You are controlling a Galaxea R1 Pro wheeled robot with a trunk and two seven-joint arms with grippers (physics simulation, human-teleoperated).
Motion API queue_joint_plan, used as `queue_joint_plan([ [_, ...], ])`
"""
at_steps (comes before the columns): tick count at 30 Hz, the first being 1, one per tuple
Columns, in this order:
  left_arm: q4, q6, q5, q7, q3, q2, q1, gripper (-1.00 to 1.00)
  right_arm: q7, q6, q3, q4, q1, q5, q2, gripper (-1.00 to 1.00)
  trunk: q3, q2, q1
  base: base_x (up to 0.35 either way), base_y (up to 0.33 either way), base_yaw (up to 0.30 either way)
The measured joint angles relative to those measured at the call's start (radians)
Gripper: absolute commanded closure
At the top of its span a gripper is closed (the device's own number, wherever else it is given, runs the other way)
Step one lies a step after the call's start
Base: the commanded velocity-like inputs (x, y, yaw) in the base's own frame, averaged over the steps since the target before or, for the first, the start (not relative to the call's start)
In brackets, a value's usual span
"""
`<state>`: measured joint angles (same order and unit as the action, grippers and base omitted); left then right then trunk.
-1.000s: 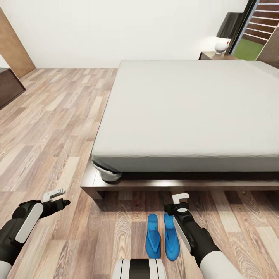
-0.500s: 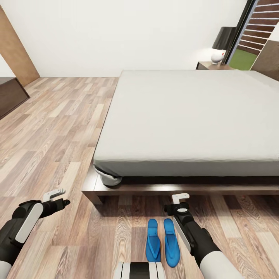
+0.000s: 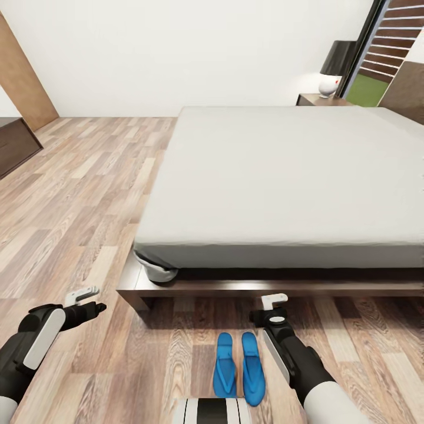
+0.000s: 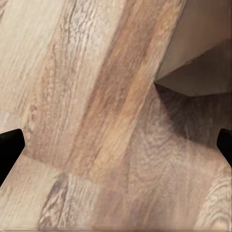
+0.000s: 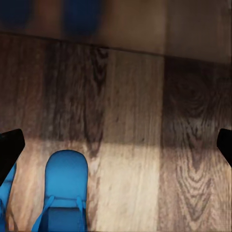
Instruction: In the bedroom, move the book from the bed onto either nightstand, and place the two sandals side by side next to the bed.
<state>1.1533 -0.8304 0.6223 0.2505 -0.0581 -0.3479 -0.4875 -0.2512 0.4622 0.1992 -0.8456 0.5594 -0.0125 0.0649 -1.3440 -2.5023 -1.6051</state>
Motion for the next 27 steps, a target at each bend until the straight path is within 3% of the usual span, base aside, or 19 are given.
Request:
queue_joint_plan([
  [27, -0.002, 0.000, 0.000, 0.000, -0.001, -0.001, 0.000, -1.00, 0.000, 0.000, 0.000, 0.001, 0.000, 0.000, 0.002, -1.00, 0.000, 0.000, 0.000, -0.013, -0.288, 0.000],
])
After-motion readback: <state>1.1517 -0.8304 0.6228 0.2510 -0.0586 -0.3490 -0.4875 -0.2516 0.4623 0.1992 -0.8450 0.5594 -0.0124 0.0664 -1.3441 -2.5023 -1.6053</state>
